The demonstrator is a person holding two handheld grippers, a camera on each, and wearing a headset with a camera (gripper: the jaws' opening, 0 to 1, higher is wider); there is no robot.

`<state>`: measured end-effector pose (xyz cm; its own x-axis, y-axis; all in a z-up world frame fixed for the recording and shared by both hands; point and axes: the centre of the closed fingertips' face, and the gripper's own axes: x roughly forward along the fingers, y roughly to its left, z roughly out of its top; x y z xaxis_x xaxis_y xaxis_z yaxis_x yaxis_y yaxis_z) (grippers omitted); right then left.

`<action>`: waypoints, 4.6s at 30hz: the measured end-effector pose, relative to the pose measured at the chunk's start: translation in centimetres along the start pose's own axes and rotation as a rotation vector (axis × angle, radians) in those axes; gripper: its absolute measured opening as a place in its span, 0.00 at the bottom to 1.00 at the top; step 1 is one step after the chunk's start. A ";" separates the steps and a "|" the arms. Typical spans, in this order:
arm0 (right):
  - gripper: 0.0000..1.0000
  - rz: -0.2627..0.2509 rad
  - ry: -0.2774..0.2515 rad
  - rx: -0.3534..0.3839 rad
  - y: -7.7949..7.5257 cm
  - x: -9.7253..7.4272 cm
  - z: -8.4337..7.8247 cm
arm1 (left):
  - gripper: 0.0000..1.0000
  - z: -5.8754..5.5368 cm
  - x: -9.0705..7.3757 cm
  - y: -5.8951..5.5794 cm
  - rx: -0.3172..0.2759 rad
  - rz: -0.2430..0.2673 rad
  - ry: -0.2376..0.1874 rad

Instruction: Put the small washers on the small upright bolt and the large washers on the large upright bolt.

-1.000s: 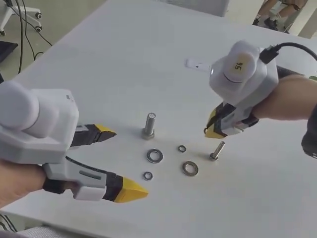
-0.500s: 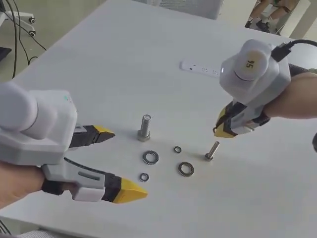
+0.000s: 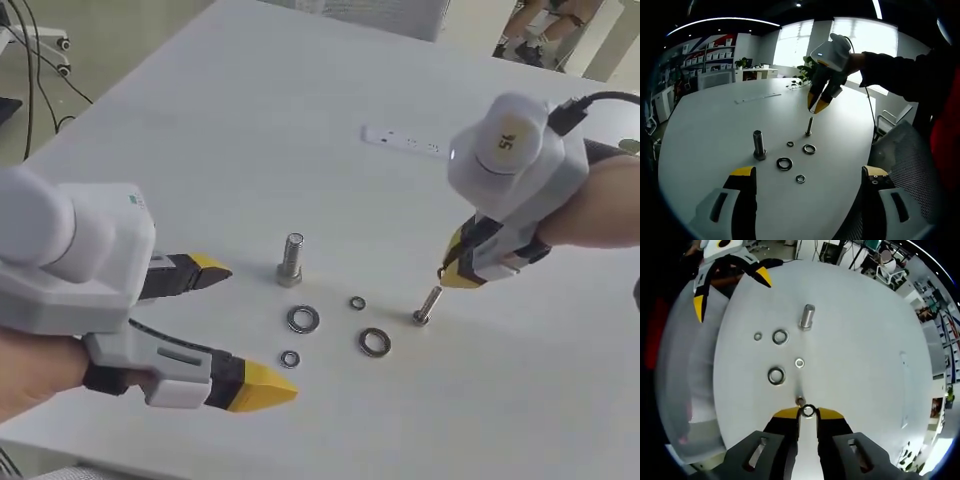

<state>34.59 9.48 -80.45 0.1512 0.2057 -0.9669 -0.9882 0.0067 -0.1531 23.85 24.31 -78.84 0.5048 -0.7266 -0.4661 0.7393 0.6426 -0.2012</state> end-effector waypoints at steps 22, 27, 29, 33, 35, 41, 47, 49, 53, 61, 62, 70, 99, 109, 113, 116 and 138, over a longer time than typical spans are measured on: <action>0.14 0.036 0.029 -0.015 0.5 1.5 -0.3 | 0.86 -0.5 -0.1 0.2 -0.017 0.002 0.007; 0.14 0.042 0.032 -0.016 0.6 1.6 -0.3 | 0.86 -0.6 -0.1 0.2 -0.018 0.002 0.009; 0.14 0.046 0.029 -0.013 0.5 1.7 -0.3 | 0.86 -0.6 -0.1 0.2 -0.020 0.003 0.008; 0.14 0.055 0.033 -0.013 0.7 2.3 -0.4 | 0.86 -0.7 -0.1 0.3 -0.019 0.005 0.009; 0.14 0.059 0.036 -0.014 0.7 2.7 -0.6 | 0.86 -0.7 -0.1 0.3 -0.022 0.005 0.009; 0.14 0.074 0.038 -0.005 0.9 3.2 -0.7 | 0.86 -0.7 -0.1 0.3 -0.027 0.009 0.011; 0.14 0.088 0.040 0.004 1.2 4.1 -0.9 | 0.86 -0.8 -0.1 0.4 -0.026 0.011 0.015; 0.14 0.090 0.041 0.007 1.3 4.3 -1.0 | 0.86 -0.8 -0.1 0.4 -0.027 0.011 0.013; 0.14 0.101 0.044 0.013 1.4 5.0 -1.2 | 0.86 -0.8 -0.1 0.4 -0.028 0.011 0.015; 0.14 0.115 0.048 0.022 1.7 6.0 -1.4 | 0.86 -0.9 -0.1 0.5 -0.031 0.014 0.014; 0.14 0.116 0.048 0.023 1.7 6.1 -1.4 | 0.86 -0.9 -0.1 0.5 -0.030 0.014 0.015; 0.14 0.117 0.051 0.028 1.8 6.4 -1.4 | 0.85 -1.0 -0.1 0.5 -0.033 0.011 0.018; 0.19 0.098 0.034 0.031 1.3 5.7 -1.0 | 0.85 -0.7 -0.2 0.2 -0.026 0.011 0.017; 0.20 0.083 0.019 0.013 1.3 4.8 0.1 | 0.85 -0.7 -0.3 0.3 -0.026 0.011 0.012; 0.20 0.077 0.012 0.005 1.3 4.3 0.5 | 0.85 -0.6 -0.3 0.3 -0.025 0.012 0.009; 0.20 0.071 0.008 -0.003 1.2 4.0 0.8 | 0.85 -0.6 -0.4 0.3 -0.024 0.012 0.008; 0.21 0.070 -0.026 -0.069 0.8 3.9 4.4 | 0.85 -0.5 -0.5 0.5 -0.025 0.018 0.001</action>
<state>34.29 14.59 -83.39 0.0803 0.2286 -0.9702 -0.9921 -0.0754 -0.0999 23.73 25.12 -79.16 0.5172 -0.7150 -0.4704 0.7190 0.6612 -0.2143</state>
